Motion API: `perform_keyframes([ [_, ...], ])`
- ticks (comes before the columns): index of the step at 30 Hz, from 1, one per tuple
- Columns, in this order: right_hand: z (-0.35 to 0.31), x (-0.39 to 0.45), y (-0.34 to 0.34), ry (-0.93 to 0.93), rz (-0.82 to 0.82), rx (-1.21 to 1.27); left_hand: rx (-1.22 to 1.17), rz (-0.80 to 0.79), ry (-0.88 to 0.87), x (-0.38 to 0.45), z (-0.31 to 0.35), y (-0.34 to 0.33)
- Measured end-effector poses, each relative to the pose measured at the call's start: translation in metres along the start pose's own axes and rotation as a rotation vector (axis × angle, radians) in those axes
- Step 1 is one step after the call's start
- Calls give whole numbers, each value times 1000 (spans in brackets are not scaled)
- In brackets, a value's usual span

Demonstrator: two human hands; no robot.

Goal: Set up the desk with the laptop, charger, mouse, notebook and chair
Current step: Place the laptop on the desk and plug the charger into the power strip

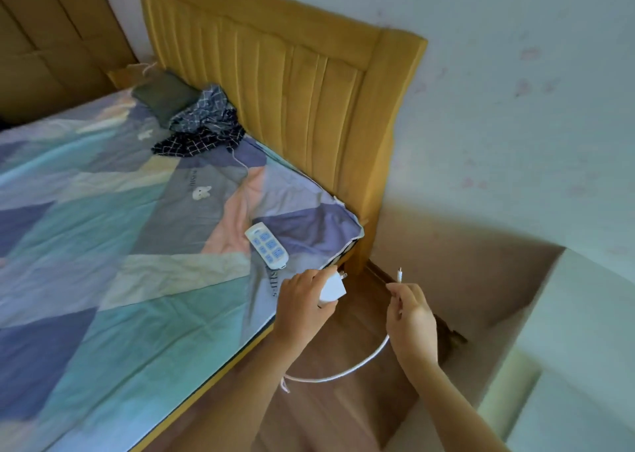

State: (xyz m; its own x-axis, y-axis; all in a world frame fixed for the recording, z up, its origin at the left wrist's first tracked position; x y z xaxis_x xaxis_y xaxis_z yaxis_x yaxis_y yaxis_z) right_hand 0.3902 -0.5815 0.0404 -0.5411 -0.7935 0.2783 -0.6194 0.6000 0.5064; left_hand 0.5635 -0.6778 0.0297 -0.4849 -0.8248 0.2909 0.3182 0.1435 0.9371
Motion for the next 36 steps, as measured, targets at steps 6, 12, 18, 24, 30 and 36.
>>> perform_keyframes([
  [6, -26, -3, -89, 79, -202, -82, -144, -38, 322, -15, -94, -6],
  [12, -23, 26, -163, 113, -326, -93, -336, -94, 563, 5, -171, -46],
  [18, 9, 68, -241, 39, -449, -86, -287, -256, 644, 45, -238, -105],
  [24, 53, 92, -323, -51, -696, -96, -251, -347, 725, 71, -280, -162],
  [30, 92, 104, -394, -62, -861, -141, -237, -434, 679, 68, -300, -212],
  [36, 119, 101, -445, -30, -939, -160, -217, -381, 577, 62, -311, -227],
])
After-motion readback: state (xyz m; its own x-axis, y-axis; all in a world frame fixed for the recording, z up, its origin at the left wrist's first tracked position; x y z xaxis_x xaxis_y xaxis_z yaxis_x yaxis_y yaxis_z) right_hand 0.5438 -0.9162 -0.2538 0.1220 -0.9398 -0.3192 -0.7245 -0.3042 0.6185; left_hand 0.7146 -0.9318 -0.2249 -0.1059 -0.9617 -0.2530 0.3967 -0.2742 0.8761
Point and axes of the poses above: each hand's wrist, its own x-axis towards the middle knuckle, its own y-axis out of the back of the hand, z = x × y, the point moved 9 cm from there along x, towards the middle knuckle, and after that the axes turned 14 degrees about x, right-handed, at the moved point
